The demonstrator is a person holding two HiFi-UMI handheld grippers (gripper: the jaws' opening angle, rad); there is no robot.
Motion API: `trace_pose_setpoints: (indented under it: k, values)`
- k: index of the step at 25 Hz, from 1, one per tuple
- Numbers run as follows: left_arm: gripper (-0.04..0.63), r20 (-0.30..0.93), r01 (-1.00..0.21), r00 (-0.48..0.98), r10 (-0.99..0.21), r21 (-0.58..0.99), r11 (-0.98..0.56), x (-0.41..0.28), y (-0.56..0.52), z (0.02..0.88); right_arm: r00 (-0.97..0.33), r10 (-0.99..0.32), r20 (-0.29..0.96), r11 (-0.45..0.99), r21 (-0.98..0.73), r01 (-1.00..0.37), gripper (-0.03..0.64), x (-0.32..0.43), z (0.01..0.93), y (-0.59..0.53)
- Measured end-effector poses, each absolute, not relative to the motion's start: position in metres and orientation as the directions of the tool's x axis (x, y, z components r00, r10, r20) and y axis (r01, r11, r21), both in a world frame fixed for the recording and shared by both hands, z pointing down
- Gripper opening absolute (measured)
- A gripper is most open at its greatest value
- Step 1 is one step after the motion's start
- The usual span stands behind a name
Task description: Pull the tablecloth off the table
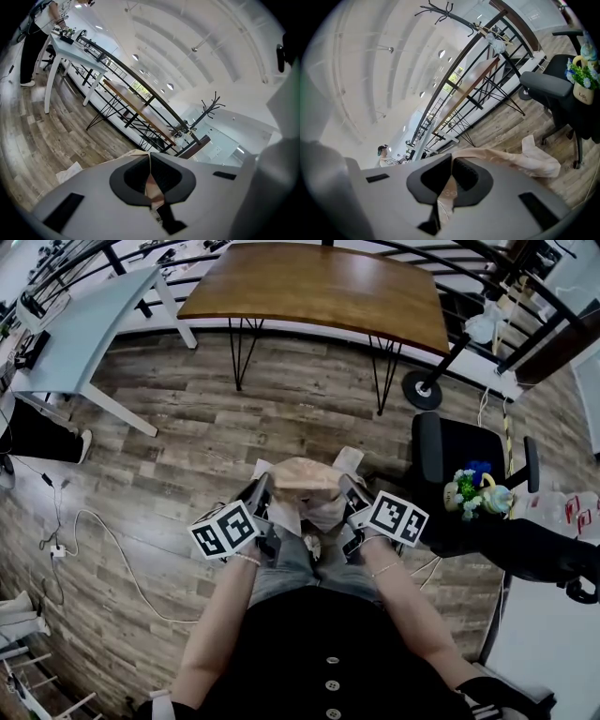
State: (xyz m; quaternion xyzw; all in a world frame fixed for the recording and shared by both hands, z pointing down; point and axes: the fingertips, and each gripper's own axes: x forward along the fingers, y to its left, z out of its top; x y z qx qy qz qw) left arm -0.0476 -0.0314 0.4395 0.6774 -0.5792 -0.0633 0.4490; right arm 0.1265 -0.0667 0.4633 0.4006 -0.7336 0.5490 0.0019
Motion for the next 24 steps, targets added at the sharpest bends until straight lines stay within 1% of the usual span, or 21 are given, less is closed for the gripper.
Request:
trace_pose_setpoints:
  k: [24]
  values:
    - [0.017, 0.432, -0.721, 0.323, -0.842, 0.689, 0.076, -0.0507, -0.0376, 0.4401, -0.686, -0.582, 0.437, 0.082, -0.807, -0.584, 0.028, 0.123, 0.4637, -0.0724]
